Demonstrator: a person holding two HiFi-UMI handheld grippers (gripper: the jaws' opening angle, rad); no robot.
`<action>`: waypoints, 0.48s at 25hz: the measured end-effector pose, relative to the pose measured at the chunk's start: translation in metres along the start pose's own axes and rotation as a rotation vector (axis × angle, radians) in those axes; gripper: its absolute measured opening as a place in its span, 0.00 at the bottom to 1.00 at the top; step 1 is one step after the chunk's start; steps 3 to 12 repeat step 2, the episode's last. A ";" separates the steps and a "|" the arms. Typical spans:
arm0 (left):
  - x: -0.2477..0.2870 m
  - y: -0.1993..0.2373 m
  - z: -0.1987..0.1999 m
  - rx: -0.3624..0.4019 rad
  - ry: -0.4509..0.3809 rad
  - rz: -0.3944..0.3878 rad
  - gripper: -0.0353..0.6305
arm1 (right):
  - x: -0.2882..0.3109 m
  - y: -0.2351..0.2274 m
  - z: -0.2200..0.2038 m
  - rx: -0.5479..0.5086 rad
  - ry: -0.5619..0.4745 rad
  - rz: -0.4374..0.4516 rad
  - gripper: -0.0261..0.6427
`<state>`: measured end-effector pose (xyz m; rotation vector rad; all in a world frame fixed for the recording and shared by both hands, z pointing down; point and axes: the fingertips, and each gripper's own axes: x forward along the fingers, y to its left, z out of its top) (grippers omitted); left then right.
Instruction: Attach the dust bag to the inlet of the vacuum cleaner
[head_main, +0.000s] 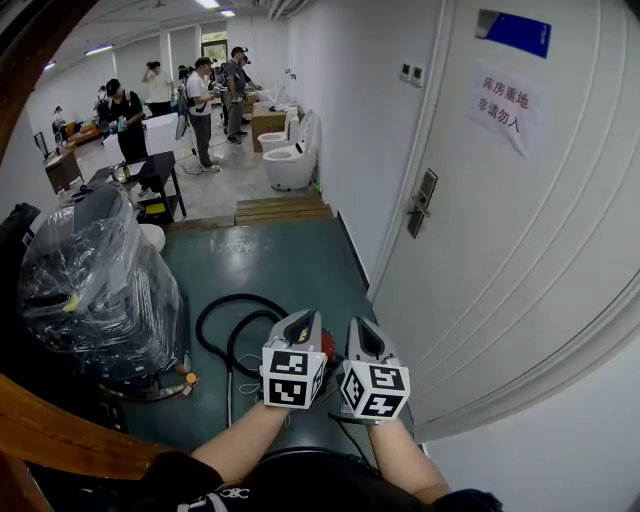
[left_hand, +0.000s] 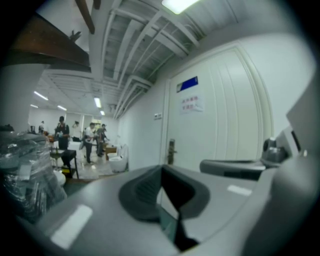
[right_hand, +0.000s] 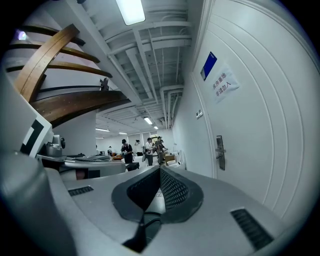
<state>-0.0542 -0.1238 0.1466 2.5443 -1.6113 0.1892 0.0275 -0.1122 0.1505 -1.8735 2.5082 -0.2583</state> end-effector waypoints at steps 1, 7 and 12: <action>0.001 -0.002 0.001 0.003 0.000 -0.001 0.05 | 0.000 -0.001 0.000 -0.001 0.000 0.002 0.04; 0.002 -0.003 0.001 0.006 -0.001 -0.003 0.05 | 0.000 -0.002 0.001 -0.001 0.000 0.003 0.04; 0.002 -0.003 0.001 0.006 -0.001 -0.003 0.05 | 0.000 -0.002 0.001 -0.001 0.000 0.003 0.04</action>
